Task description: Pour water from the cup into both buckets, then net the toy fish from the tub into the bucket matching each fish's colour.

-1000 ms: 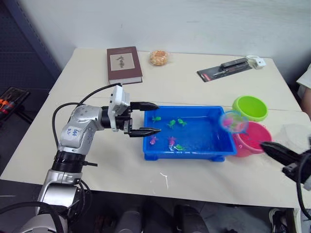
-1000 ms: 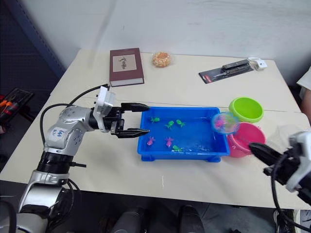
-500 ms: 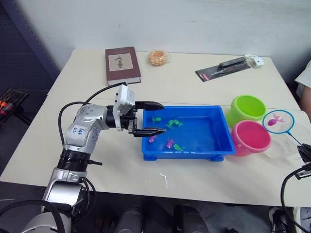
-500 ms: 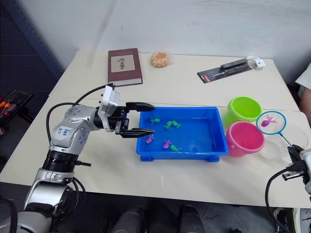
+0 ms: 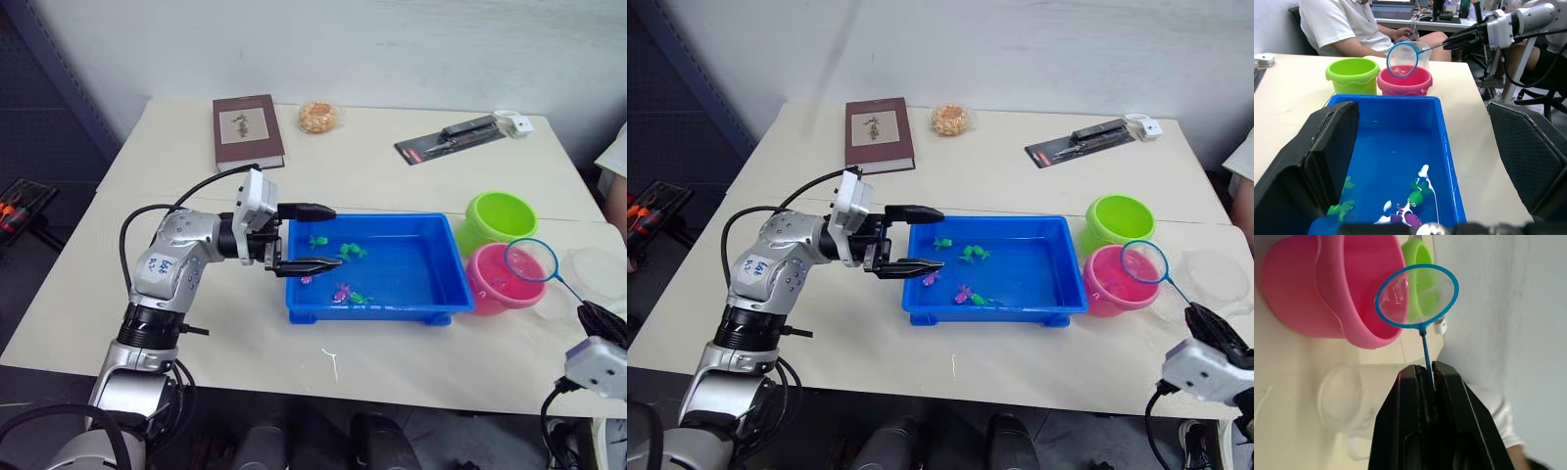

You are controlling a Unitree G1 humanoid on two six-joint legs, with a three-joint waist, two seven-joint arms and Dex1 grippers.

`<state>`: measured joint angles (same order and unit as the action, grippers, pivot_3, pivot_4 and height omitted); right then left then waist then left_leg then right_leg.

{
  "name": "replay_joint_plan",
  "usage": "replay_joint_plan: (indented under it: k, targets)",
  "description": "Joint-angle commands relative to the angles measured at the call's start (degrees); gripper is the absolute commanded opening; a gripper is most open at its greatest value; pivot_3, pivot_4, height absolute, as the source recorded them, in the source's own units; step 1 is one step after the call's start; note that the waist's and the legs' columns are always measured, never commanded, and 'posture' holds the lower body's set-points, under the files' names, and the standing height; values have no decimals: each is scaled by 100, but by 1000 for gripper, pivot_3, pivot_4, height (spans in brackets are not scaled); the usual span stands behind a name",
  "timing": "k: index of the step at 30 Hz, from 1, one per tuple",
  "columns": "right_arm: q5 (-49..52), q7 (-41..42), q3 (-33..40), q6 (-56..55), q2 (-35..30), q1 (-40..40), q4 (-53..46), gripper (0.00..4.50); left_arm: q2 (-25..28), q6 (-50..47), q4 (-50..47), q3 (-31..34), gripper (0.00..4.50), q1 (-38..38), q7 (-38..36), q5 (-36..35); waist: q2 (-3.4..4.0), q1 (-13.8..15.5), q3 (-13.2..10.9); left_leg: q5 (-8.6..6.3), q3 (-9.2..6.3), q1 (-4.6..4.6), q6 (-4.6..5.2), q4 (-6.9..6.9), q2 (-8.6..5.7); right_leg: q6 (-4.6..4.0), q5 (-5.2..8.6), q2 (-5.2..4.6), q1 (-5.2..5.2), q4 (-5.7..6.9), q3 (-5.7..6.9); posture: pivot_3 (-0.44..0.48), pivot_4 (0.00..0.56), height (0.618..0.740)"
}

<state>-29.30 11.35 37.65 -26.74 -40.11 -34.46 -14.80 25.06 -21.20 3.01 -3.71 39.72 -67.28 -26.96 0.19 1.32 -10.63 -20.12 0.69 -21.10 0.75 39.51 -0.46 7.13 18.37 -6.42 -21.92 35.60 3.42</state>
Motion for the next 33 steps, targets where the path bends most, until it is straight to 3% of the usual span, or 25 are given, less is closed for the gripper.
replay_joint_plan:
  k: [1,4,8,13,14,18,24,27,33]
  targets:
    - [-73,-313,209,-289,-3,9,21,0,-18,4,-181,33,4491,-19,-1,-112,0,-3,0,0,0,0,0,0,0,0,0,0,0,0,0,0,150,738]
    - [695,-55,219,-32,105,168,-109,0,51,32,-169,58,4491,-66,-52,-99,0,-12,0,2,0,2,-3,0,1,0,0,1,1,0,1,0,150,738]
    - [5096,1820,36,2161,-618,814,-1180,0,467,-19,-27,272,4491,-324,-221,-95,17,-158,-9,2,0,12,-3,0,10,0,0,7,11,2,0,0,150,738]
    - [6563,2733,-157,4247,-1746,1228,-1708,0,846,175,102,441,4491,-564,-353,-33,15,-110,-13,1,-6,66,-2,-21,16,-8,4,3,58,-2,-2,0,150,738]
    - [6708,2748,-199,4552,-1855,1313,-1792,0,910,224,112,469,4491,-607,-364,-14,15,-80,-13,1,-14,63,-2,-24,15,-11,6,-2,58,-3,-12,0,150,738]
    - [7100,2676,-1543,5834,-2518,2431,-2137,0,1388,362,39,895,4491,-1011,-300,-21,13,-91,-13,0,-10,49,0,-28,11,-13,6,-15,39,-8,-37,0,150,738]
    - [6300,3007,-3274,6175,-2541,4080,-1770,0,1551,192,-433,999,4491,-1364,-159,-128,12,-3,-13,1,-22,29,0,-25,4,-12,6,-17,31,-18,-24,0,150,738]
    - [6290,3351,-3878,6497,-2362,4824,-1585,0,1558,58,-677,1021,4491,-1480,-30,-160,12,-4,-13,1,-30,1,0,-18,4,-11,5,-16,11,-19,-15,0,150,738]
    - [5830,4128,-4488,6444,-2409,5465,-1312,0,1554,-130,-943,1040,4491,-1604,160,-193,12,-8,-13,1,-27,-17,-1,-15,4,-11,5,-14,-6,-12,23,0,150,738]
